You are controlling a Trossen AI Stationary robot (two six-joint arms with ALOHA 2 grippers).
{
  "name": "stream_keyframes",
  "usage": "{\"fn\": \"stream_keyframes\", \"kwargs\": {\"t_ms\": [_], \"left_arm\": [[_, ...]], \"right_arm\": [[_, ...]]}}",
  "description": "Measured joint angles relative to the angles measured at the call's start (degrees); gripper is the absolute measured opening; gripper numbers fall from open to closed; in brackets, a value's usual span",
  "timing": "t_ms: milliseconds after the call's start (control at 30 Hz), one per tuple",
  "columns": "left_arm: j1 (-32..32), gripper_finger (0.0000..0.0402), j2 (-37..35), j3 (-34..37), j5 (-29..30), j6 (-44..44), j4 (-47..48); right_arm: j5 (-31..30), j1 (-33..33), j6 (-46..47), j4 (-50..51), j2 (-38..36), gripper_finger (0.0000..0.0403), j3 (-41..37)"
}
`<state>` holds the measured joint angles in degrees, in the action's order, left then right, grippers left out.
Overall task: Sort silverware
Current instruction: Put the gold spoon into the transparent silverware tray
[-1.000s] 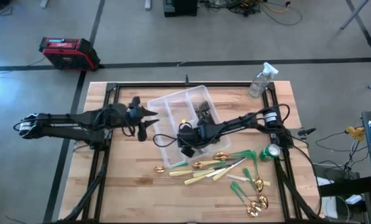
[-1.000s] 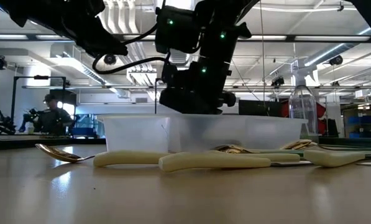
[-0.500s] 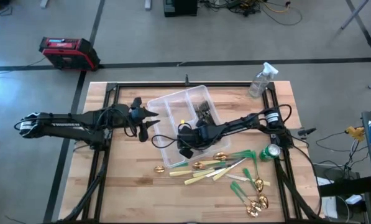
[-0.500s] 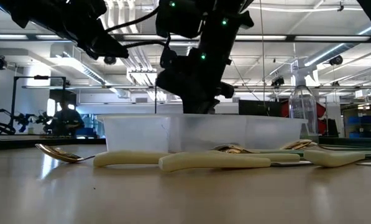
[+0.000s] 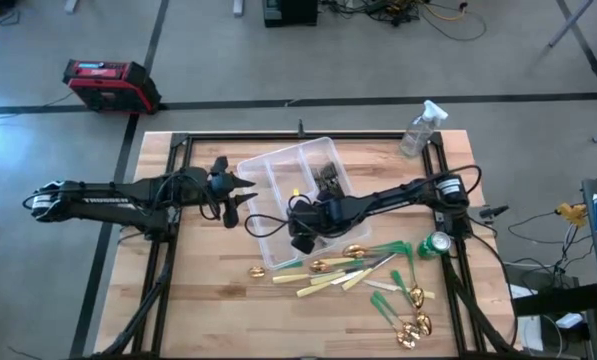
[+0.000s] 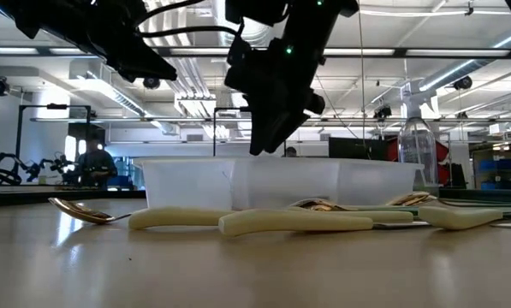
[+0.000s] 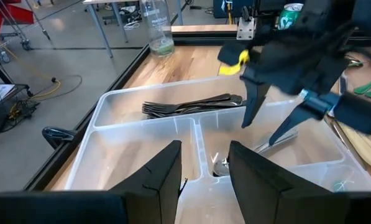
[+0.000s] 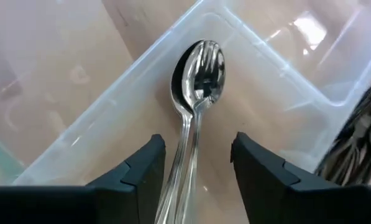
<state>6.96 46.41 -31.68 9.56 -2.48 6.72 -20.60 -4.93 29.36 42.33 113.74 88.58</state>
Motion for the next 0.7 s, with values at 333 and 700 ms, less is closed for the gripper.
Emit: {"fn": "stream_keyframes", "kwargs": {"t_ms": [333,700], "left_arm": [[0.0,0.0119,0.0,0.0,-1.1,1.2,0.0],[-0.2,0.0119,0.2,0.1,-4.2,1.4,0.2]], "right_arm": [[8.5,4.3,-11.2,0.4,0.9,0.0099,-0.3],[9.1,0.5,-15.5,7.6,-3.9,0.0034,-0.2]]}}
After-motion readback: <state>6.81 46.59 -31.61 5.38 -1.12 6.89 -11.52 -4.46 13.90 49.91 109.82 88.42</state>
